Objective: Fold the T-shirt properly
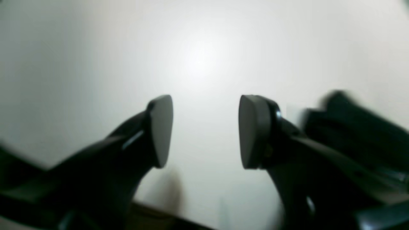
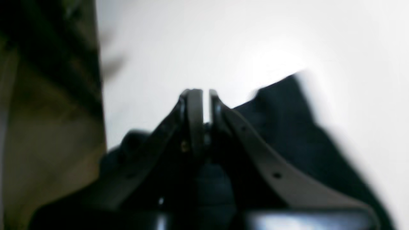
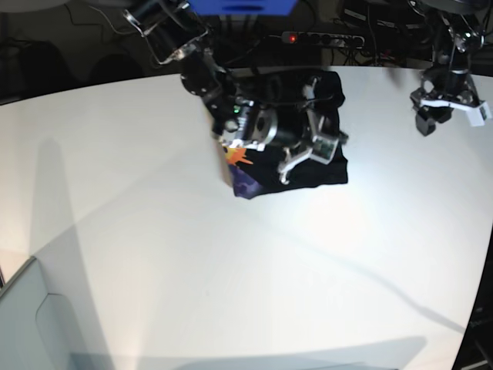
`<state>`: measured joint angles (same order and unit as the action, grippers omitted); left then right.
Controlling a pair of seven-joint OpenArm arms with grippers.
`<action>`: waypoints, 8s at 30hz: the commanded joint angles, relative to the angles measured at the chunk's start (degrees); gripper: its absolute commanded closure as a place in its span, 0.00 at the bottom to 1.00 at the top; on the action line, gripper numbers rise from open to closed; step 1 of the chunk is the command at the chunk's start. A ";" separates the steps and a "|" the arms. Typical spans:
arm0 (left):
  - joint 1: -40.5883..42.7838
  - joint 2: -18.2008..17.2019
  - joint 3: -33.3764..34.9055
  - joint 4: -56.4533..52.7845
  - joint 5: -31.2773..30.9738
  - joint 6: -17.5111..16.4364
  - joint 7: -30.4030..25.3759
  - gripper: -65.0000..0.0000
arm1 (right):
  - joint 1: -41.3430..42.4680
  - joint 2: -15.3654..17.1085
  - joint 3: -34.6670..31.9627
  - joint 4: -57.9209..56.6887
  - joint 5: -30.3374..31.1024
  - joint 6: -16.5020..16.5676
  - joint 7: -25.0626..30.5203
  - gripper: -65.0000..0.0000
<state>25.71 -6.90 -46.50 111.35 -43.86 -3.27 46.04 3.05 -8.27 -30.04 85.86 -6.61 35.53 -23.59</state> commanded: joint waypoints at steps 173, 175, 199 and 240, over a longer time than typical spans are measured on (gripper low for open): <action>-9.14 -6.69 0.13 -9.24 26.84 -12.69 2.00 0.39 | -28.41 9.81 40.55 28.90 3.05 1.44 -8.10 1.00; -9.14 -6.60 0.13 -9.24 26.84 -12.69 2.00 0.39 | -28.59 9.90 40.64 27.15 2.96 1.44 -8.10 1.00; -1.06 -5.10 0.13 -5.20 26.76 -12.78 2.00 0.57 | -34.83 8.23 55.84 32.68 7.97 1.26 -5.28 1.00; -11.87 -7.21 45.93 -92.67 32.38 -12.16 -47.32 1.00 | -21.91 12.98 46.97 -46.88 -11.89 -31.18 18.01 1.00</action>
<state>12.91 -13.26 -0.21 18.92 -11.70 -15.31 -1.48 -18.46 4.62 16.64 38.72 -18.68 3.31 -5.76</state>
